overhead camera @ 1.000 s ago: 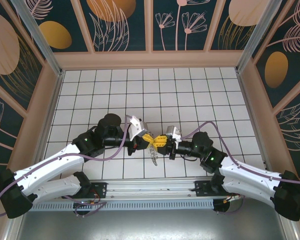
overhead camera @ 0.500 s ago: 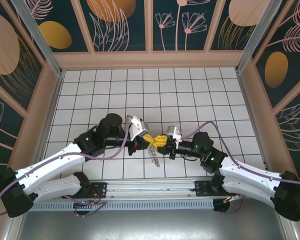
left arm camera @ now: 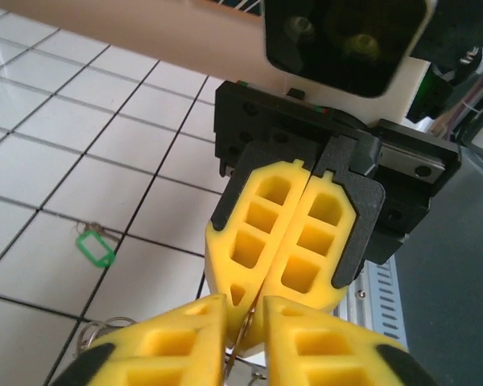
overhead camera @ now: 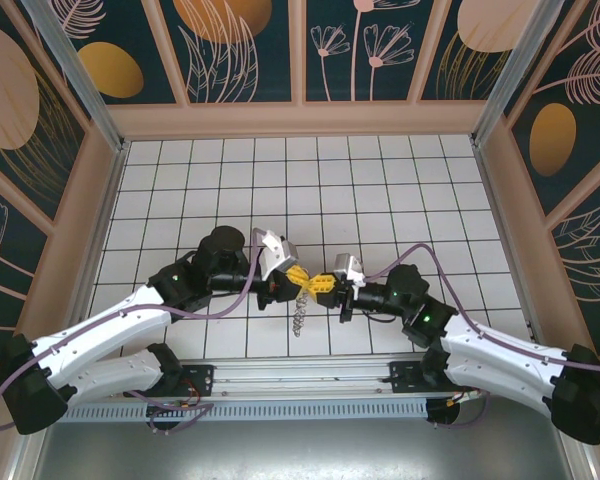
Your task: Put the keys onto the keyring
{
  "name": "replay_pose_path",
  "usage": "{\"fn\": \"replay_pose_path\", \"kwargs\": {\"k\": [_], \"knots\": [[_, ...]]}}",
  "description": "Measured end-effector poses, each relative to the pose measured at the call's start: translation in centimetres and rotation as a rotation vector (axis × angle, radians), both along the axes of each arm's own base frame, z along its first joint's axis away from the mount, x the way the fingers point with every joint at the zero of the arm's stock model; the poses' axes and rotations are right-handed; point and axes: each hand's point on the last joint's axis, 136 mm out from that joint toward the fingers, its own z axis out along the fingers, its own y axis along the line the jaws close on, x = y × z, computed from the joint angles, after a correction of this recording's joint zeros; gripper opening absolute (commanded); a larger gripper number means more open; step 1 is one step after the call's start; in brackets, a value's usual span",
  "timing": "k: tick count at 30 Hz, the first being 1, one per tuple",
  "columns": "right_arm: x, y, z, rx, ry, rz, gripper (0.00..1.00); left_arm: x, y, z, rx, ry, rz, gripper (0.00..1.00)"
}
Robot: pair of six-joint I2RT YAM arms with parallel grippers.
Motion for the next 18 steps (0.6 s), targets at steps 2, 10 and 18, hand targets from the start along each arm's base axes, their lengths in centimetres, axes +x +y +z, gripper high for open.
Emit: {"fn": "replay_pose_path", "kwargs": {"k": [2,10,18], "knots": [[-0.2,-0.2,0.6,0.018,-0.013,0.002,0.0,-0.1,0.2,0.6,-0.033,-0.007,0.008,0.36],[-0.8,-0.8,1.0,0.043,-0.031,0.012,0.0,-0.9,1.6,1.4,-0.173,-0.016,0.055,0.29],[-1.7,-0.9,1.1,0.057,-0.041,0.052,0.0,-1.1,1.2,1.6,-0.2,0.007,0.032,0.27]]}}
